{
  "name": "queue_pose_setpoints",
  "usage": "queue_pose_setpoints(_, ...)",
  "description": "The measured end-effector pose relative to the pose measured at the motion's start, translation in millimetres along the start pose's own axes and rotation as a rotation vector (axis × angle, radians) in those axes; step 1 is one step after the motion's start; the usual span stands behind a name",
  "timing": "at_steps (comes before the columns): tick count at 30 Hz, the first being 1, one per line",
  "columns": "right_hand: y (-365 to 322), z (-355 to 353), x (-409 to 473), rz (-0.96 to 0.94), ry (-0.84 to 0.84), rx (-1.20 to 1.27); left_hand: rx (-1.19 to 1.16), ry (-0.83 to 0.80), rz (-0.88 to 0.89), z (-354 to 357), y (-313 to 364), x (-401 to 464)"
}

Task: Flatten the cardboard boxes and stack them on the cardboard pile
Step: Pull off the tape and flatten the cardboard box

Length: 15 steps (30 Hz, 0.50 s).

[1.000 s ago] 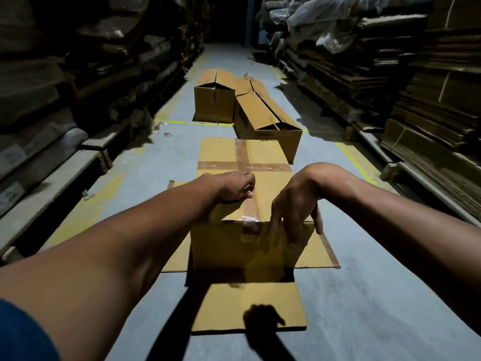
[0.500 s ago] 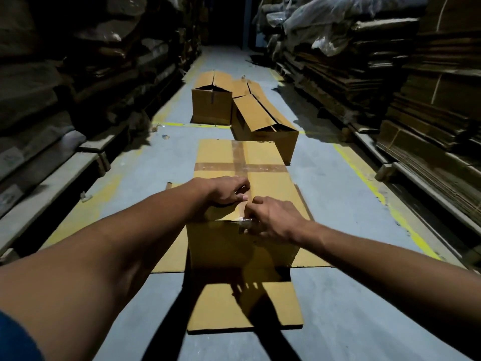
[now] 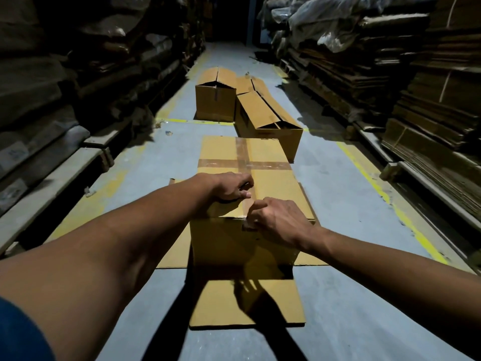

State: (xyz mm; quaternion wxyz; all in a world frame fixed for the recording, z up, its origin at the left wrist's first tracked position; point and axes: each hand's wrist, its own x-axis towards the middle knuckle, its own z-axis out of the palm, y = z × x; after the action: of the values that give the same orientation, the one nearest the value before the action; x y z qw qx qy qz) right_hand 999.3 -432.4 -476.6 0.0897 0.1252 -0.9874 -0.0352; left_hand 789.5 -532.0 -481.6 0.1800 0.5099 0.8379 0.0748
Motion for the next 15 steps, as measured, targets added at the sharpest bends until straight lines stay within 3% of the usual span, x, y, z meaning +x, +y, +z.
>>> queue_pose_setpoints(4,-3.1,-6.0,-10.4,-0.102,0.002,-0.049,0.003,-0.003,-0.012,0.1,-0.2,1.1)
queue_pose_setpoints(8,-13.7,-9.2,-17.5,-0.110,0.128,0.054,-0.010,-0.008,-0.006,-1.5,1.2,-2.3)
queue_pose_setpoints(12,5.3,-16.0,4.2,0.215,0.230,0.183,-0.042,0.044,0.001,-0.9,7.0,-4.1)
queue_pose_setpoints(15,32.3,-12.0,23.3,0.517,0.116,0.269,0.009,0.099,-0.036,6.6,11.6,1.7)
